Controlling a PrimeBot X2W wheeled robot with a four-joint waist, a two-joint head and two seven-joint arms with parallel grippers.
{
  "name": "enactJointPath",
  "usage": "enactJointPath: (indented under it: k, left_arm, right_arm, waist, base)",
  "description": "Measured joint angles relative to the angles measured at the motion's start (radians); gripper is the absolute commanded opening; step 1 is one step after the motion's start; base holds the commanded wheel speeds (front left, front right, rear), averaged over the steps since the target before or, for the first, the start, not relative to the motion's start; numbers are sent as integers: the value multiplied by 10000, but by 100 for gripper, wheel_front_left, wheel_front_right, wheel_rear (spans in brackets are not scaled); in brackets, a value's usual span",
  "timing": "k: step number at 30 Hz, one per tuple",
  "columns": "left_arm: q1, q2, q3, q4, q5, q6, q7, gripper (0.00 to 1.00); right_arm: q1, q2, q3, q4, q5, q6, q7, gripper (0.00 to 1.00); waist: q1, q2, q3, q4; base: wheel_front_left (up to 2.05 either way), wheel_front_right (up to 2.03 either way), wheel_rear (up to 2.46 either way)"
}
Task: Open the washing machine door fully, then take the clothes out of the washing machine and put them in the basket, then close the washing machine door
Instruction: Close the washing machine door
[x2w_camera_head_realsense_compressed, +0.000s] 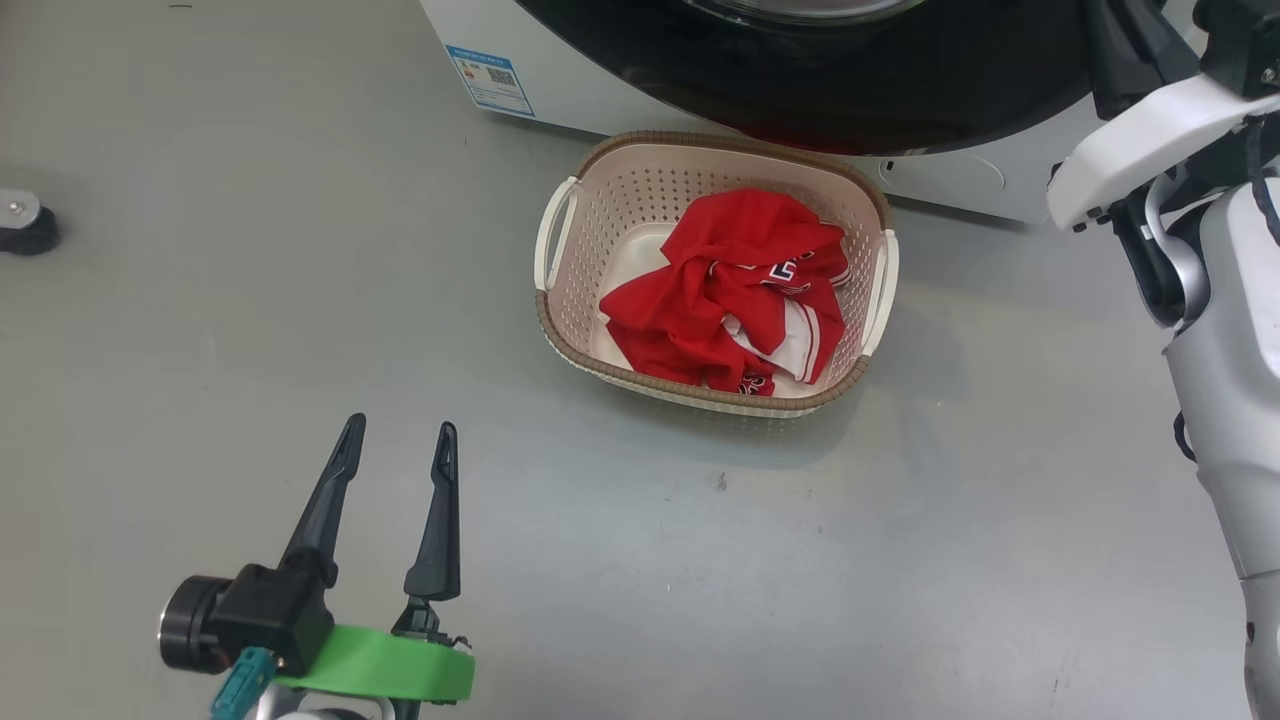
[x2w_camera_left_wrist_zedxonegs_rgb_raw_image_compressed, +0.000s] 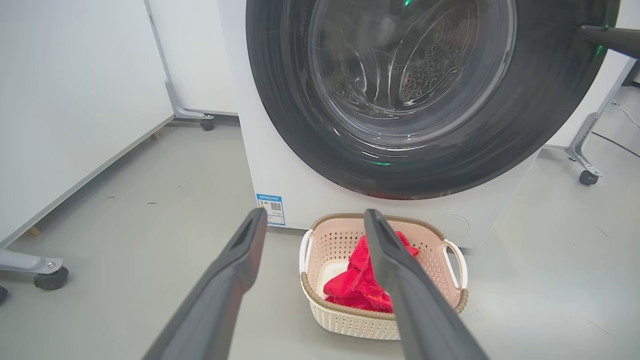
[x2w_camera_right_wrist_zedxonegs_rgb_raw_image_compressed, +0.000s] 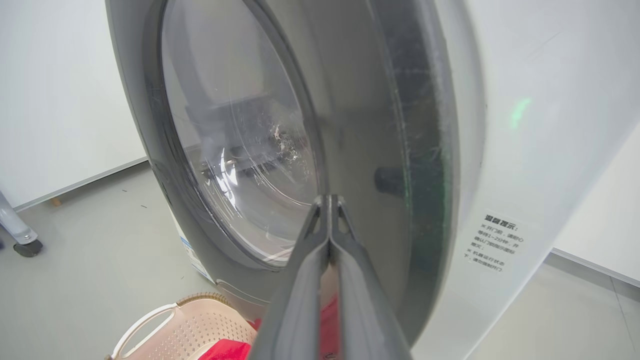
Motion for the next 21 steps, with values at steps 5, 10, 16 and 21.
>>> enactJointPath:
  k: [5, 10, 16, 21]
  left_arm:
    - [-159, -19, -82, 21, -13, -35, -58, 100]
    - [-210, -31, -134, 84, -105, -46, -128, 100]
    - [-273, -58, -255, 117, -288, -73, -132, 100]
    - [-417, -65, -286, 144, -366, -75, -203, 100]
  right_arm:
    - [-454, 0, -4, 314, 6, 4, -44, 0]
    - [-769, -2, -8, 610, 8, 12, -98, 0]
    - [-1281, -35, -46, 924, 12, 96, -100, 0]
    - [-1875, -113, -121, 1266, 86, 94, -81, 0]
  waist:
    - [0, 0, 79, 1]
    - [0, 0, 159, 19]
    - [0, 0, 319, 64]
    - [0, 0, 508, 107]
  base:
    - [0, 0, 0]
    - [0, 0, 0]
    - [0, 0, 0]
    - [0, 0, 0]
